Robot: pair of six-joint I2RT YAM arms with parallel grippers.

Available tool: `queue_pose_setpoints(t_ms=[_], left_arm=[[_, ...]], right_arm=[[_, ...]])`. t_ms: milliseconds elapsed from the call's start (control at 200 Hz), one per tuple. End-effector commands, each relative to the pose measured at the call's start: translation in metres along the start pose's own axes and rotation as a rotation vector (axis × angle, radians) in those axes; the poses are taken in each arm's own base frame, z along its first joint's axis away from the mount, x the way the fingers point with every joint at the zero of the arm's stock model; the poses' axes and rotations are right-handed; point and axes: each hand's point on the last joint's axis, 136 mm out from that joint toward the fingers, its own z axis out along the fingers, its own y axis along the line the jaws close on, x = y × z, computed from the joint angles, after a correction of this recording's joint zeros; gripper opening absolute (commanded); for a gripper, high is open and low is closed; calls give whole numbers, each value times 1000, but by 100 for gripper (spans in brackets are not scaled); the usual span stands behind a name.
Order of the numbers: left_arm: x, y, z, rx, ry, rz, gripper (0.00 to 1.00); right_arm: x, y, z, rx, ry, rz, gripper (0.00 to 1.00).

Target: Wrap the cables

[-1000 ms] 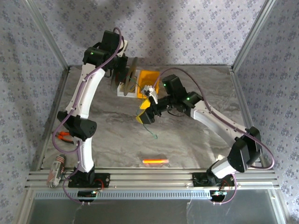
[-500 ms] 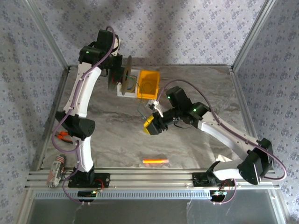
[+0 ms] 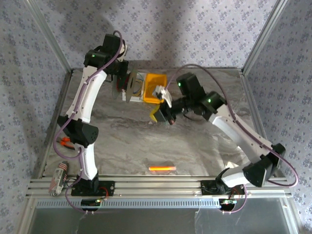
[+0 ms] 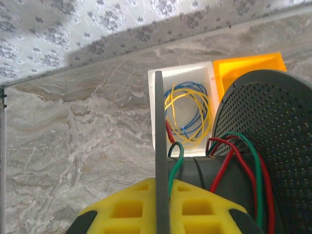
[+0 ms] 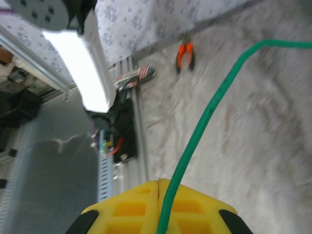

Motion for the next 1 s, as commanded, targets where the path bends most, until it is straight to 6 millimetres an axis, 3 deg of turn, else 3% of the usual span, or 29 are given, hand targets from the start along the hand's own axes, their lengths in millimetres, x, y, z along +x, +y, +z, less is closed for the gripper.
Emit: queue_pose_setpoints(t_ms=[0,100,235,410,500,585,690,745,829,909,994], left_arm=[[-9,-1,-31,9,-88,19,0],[2,-3,-33,23,-71,33,0],[17,-10,-42,70,-68,79,0],[39,-38,-69,260,-77,189,0],[53,-55,-91,388,-77,251,0],[58,-68,-114,492,-107,284,0],[39,-65,-141,572,-221,210,0],[17,-51,-160,627,-319,93,0],[-11,-25,-172,730,-430,-95,0],[-36,-4,-183,728,-530,-185,0],[-58,3,-193,747,-588,-231,0]], right_arm=[[-38,-22,-19,60,-47,-119,0],[-77,-55,-41,146,-111,-171,0],[-104,-122,-71,275,-154,-153,0],[-99,-232,-97,424,-185,-11,0],[-84,-283,-104,488,-192,72,0],[-66,-318,-106,526,-186,137,0],[-37,-339,-96,533,-134,200,0],[-19,-344,-88,533,-95,229,0],[14,-345,-72,537,-17,270,0],[43,-335,-53,530,64,301,0],[74,-316,-30,521,163,325,0]])
